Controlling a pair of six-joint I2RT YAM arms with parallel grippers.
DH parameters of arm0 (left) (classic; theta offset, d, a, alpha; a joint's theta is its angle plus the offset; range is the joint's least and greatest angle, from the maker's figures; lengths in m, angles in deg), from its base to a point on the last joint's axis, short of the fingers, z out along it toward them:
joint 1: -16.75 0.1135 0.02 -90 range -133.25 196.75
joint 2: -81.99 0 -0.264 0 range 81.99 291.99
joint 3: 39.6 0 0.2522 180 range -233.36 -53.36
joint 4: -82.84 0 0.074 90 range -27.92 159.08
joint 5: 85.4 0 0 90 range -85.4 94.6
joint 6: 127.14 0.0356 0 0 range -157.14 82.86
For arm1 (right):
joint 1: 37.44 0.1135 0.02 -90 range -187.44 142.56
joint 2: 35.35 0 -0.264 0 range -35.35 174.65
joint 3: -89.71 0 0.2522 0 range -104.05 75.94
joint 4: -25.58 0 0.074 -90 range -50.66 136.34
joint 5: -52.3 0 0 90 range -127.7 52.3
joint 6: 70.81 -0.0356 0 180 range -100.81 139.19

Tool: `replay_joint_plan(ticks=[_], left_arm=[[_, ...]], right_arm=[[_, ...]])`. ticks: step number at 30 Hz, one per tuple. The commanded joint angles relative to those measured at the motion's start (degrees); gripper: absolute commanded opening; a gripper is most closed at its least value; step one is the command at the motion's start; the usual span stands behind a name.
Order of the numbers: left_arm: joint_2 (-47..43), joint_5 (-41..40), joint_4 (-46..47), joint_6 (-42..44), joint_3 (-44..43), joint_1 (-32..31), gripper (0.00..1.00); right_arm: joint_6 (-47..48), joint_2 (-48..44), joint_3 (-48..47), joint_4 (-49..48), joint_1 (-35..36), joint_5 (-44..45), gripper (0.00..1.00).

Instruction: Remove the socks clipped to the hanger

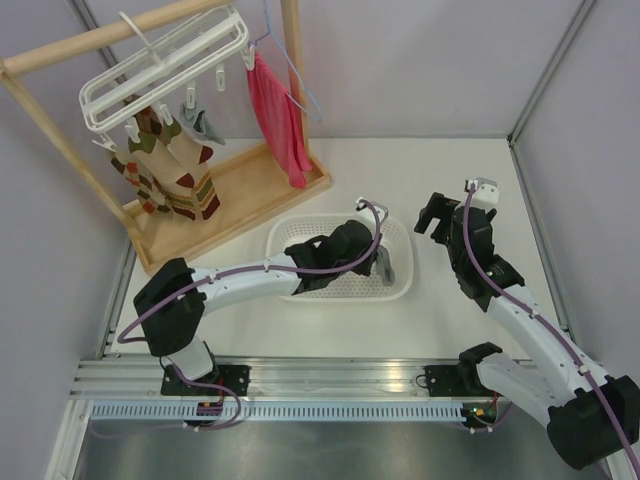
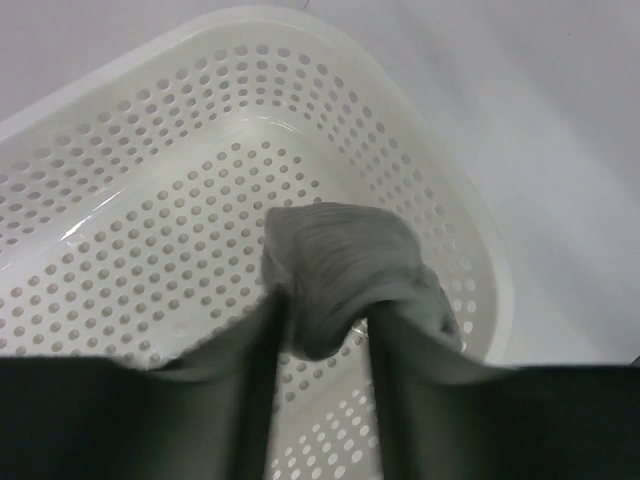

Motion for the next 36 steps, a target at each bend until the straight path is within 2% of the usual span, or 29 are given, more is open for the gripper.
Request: replay_joint_plan(ticks=[1, 2, 4, 5, 16, 24, 30, 34, 36], left_arm=[[0.82, 0.19, 3.31, -1.02, -2.66, -0.4, 0.54], [0.82, 0.28, 3.31, -1.1, -2.75, -0.4, 0.7], [0.73, 0.28, 3.31, -1.54, -2.66, -0.57, 0.83], [0.73, 0.2, 3.31, -1.54, -2.58, -0.48, 1.0], [-1.63, -1.99, 3.74, 0.74, -0.48, -1.71, 1.0], [-14.8, -7.71, 6.65, 3.82, 8.75, -3.38, 1.0], [-28.08, -11.14, 0.07, 1.63, 14.38, -2.95, 1.0], [-38.52, -9.22, -4.59, -1.53, 14.47, 2.05, 1.0], [-41.44, -7.28, -5.91, -4.25, 14.39, 8.11, 1.0]], right_arm=[[-0.53, -1.0, 0.5, -0.67, -0.54, -1.22, 0.98], [-0.53, -0.92, 0.42, -0.59, -0.63, -1.4, 0.98], [-0.71, -0.74, 0.33, -0.76, -0.89, -2.28, 0.98], [-0.71, -0.65, 0.33, -0.85, -0.98, -2.45, 0.98], [-0.89, -0.48, 0.85, -1.29, -1.68, -3.6, 0.98], [-1.5, -0.12, 1.29, -2.34, -2.12, -5.61, 0.98], [-2.73, -0.48, 2.43, -4.1, -2.3, -7.9, 0.98], [-3.43, 0.4, 2.88, -5.42, -2.73, -9.92, 0.98], [-3.78, 0.66, 2.96, -6.56, -3.17, -11.94, 0.98]])
